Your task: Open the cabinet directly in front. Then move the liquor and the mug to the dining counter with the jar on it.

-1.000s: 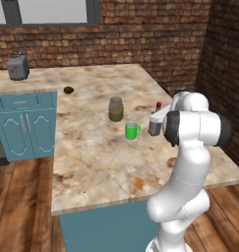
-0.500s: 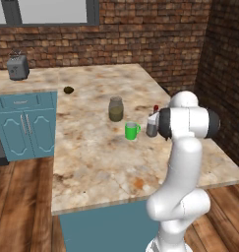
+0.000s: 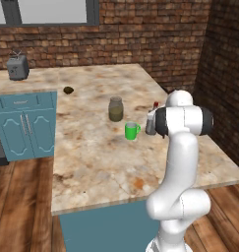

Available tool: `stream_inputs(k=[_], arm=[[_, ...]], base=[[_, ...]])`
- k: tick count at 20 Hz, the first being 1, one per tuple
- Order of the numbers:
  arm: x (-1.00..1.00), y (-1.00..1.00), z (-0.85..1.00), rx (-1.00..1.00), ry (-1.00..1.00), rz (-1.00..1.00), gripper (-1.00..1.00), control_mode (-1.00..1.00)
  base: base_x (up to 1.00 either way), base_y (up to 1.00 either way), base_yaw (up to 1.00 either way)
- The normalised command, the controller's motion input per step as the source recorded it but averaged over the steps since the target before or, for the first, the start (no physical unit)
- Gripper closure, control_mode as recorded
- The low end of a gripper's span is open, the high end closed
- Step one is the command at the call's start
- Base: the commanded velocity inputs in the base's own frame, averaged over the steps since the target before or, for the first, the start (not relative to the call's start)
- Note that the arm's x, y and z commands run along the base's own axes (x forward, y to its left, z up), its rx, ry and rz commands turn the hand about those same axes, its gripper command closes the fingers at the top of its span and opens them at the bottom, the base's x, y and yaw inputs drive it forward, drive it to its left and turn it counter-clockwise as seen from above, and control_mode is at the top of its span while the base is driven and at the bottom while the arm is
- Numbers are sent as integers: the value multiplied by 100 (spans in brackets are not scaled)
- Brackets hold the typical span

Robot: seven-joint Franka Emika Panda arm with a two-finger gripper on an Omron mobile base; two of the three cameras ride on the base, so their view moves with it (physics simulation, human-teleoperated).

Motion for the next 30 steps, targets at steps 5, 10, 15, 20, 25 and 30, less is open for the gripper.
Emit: stream_inputs(k=[5,10,15,20,25,30], arm=[[-14,17,-58,0,-14,0,-100,-100],[-35,31,-59,0,-21,0,-100,-100],[-6,14,-24,0,-5,0,-100,-100],[-43,-12,27,0,6,0,-100,-100],[-81,-22,60,0,0,0,-100,-100],[-62,-6,98,0,-5,0,-100,-100]], base=[[0,0,0],[0,0,0],[0,0,0],[0,0,0],[0,0,0],[0,0,0]])
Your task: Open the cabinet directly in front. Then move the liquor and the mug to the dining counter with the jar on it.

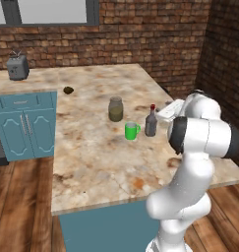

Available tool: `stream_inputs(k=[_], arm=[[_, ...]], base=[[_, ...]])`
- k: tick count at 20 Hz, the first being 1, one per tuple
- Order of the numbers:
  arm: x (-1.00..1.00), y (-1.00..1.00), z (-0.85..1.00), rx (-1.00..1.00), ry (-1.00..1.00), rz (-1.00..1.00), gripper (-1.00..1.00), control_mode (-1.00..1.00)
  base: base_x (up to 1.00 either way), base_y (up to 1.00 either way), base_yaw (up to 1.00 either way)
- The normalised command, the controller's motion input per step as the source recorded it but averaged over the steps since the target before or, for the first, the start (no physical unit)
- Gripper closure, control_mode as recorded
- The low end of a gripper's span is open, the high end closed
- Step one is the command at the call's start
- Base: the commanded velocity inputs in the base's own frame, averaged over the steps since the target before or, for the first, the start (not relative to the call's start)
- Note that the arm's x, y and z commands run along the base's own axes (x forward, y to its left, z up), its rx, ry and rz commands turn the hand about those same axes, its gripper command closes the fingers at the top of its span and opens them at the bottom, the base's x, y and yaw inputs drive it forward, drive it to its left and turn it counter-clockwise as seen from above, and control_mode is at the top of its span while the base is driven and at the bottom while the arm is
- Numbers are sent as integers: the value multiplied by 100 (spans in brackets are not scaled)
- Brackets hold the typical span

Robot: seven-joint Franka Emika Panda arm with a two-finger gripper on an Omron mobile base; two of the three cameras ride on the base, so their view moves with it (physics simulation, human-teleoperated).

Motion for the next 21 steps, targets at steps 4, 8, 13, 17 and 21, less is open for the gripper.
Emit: stream_inputs(k=[4,8,13,17,21], arm=[[-89,-26,93,-8,-10,0,-100,-100],[-88,-58,99,-19,-11,0,-100,-100],[-90,-63,81,-30,-2,-3,-100,-100],[-100,-74,36,-28,-4,-5,-100,-100],[-100,-87,1,-22,-16,-4,-100,-100]], base=[[0,0,0],[0,0,0],[0,0,0],[0,0,0],[0,0,0]])
